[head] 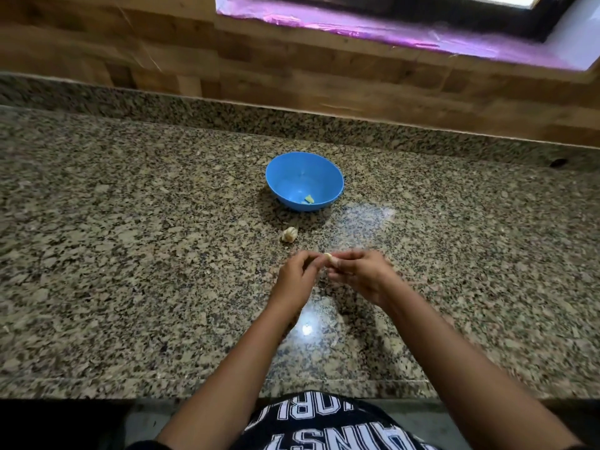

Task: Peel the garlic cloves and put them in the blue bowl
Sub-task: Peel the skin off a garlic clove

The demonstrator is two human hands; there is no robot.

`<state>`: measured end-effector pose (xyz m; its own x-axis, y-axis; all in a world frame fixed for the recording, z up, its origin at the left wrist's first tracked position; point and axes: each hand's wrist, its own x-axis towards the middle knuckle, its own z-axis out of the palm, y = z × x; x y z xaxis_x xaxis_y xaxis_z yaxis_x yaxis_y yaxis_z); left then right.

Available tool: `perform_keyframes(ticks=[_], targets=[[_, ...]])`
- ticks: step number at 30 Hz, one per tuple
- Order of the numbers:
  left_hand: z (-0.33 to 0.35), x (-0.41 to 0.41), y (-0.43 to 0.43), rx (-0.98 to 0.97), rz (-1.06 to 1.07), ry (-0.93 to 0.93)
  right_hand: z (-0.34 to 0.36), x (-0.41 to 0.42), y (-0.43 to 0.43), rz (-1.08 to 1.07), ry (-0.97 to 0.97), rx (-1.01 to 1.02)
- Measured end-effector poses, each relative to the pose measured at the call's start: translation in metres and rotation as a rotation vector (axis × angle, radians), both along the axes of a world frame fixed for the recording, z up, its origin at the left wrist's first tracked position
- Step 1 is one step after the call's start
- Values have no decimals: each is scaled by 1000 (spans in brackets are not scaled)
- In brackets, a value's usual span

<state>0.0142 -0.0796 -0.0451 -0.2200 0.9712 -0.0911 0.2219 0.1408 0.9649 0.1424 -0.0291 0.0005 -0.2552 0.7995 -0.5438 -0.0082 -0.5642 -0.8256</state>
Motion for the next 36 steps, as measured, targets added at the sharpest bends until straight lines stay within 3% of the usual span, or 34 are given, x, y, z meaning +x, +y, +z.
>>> perform_keyframes(ticks=[3,5,11,14,20,24,28,30,33,34,36], targets=[[7,2,6,-29,21,-238,6,2,0,53,37,14],[11,3,7,-14,-15,-247,8,6,2,121,19,49],[16,0,12,47,-191,90,21,8,6,438,-259,259],[21,-3,17,102,-162,258,28,4,7,482,-240,284],[31,-8,28,156,-133,256,30,-3,9,423,-139,253],[24,-12,39,125,-141,257,27,-14,11,396,-358,415],[22,-7,49,-18,-57,-59,18,-25,13,390,-792,766],[19,-7,51,-27,-48,-83,16,-25,16,375,-703,691],[16,-11,52,-3,-85,-92,23,-21,21,304,-158,200],[16,-13,53,-5,-95,-96,23,-21,22,276,-78,116],[15,-16,59,-26,-88,-102,19,-26,24,259,-218,198]])
